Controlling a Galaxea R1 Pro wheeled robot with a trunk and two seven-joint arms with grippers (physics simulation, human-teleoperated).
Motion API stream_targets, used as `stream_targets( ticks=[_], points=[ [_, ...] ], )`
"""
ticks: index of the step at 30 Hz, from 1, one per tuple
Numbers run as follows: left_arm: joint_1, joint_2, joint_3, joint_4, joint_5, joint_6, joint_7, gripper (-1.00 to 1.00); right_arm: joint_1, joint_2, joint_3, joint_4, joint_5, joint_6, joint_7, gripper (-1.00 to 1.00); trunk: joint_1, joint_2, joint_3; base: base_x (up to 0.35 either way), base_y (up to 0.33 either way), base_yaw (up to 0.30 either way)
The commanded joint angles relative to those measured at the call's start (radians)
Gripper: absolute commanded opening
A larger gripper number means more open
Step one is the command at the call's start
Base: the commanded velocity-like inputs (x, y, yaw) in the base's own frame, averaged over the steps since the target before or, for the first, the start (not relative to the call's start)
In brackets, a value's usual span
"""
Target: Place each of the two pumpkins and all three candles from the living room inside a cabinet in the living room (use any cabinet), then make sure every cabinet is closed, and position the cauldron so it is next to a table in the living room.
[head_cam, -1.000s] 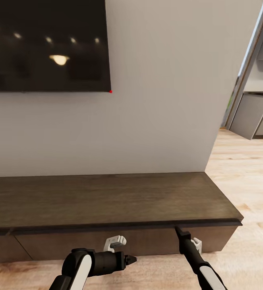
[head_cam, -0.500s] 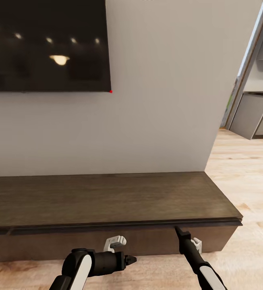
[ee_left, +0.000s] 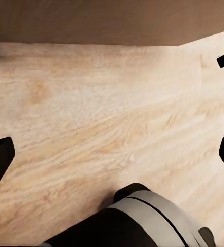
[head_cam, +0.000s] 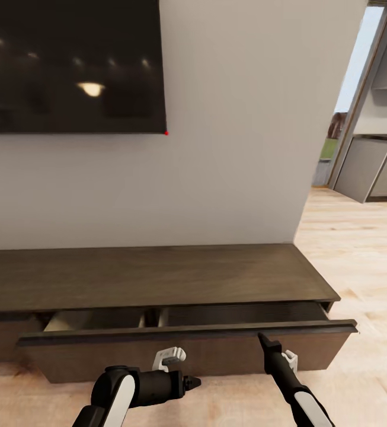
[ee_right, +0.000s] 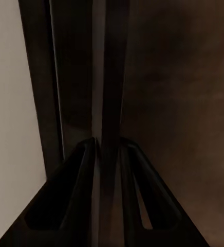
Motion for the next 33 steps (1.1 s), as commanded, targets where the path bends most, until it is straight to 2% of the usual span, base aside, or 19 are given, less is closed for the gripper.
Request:
stream_targets(
  ticks=[1,19,33],
  points=[
    [-0.001,0.000,0.001,0.000,-0.011,0.003,-0.010,1.00,-0.001,0.002,0.003,-0.002,-0.012,0.016,0.009,-1.00,-0.001,-0.001,-0.001,-0.301,0.000,0.000],
    [-0.001,0.000,0.001,0.000,-0.011,0.003,-0.010,1.00,-0.001,0.002,0.003,-0.002,-0.013,0.016,0.009,-1.00,-0.001,-0.001,-0.001,-0.230,0.000,0.000],
    [-0.001,0.000,0.001,0.000,-0.011,0.003,-0.010,1.00,-0.001,0.002,0.003,-0.002,-0.014,0.016,0.009,-1.00,-0.001,-0.001,-0.001,-0.110,0.000,0.000]
  ],
)
